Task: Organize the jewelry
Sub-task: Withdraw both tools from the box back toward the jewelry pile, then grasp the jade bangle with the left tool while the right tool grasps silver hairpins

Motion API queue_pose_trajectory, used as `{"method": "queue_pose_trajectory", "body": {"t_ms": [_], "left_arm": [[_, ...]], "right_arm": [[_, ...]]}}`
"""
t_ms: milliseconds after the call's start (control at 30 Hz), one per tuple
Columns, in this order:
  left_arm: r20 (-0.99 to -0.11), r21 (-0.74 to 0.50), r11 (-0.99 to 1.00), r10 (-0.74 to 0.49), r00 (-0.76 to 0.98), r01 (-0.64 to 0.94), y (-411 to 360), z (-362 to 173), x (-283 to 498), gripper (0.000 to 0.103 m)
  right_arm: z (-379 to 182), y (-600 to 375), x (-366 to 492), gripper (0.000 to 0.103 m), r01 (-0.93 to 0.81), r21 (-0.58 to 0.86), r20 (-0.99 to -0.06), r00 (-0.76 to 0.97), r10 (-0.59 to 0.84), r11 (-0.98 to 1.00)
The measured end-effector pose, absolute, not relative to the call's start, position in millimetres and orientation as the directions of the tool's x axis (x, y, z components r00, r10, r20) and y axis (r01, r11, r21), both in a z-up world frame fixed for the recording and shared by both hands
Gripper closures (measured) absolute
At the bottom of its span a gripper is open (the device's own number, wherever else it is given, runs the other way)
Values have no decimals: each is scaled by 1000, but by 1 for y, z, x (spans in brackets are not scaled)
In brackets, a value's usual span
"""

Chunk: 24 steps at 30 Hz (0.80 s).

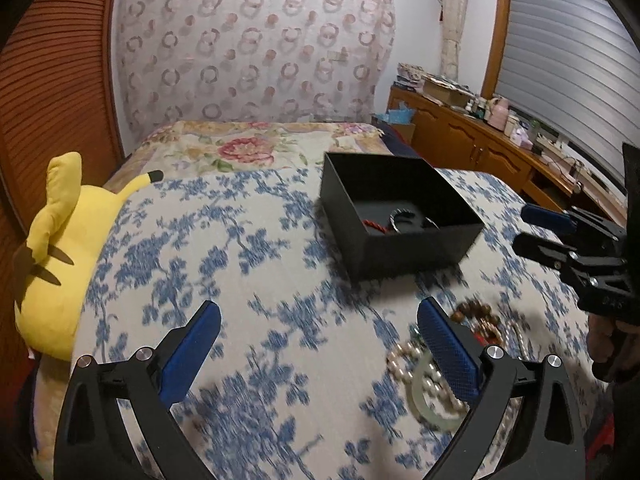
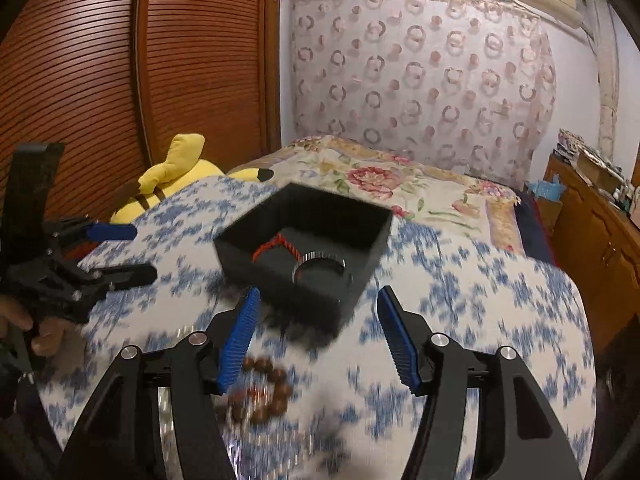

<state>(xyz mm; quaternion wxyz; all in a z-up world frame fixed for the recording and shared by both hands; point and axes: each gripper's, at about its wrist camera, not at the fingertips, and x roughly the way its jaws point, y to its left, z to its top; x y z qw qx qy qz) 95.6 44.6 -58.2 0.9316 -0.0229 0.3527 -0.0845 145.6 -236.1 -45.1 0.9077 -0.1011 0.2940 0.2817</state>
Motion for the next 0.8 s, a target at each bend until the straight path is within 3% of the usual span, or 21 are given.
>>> {"method": "queue_pose_trajectory", "body": {"t_ms": [200,500,800], "left_arm": [[-659,-99,979,-200,725,181,28,-62,78,8],[-677,-108,959,-263,688,261,-5,-65,65,8],[-712,-88,949,-272,647,303,-31,-77,66,8]], "right_arm": [[-58,-259,117,40,-557,20,-610,652,451,831],[-83,-275,89,53,-543,23,-653,628,424,840],[-97,-276,83,53,-533,27,-673,615,410,846]]}}
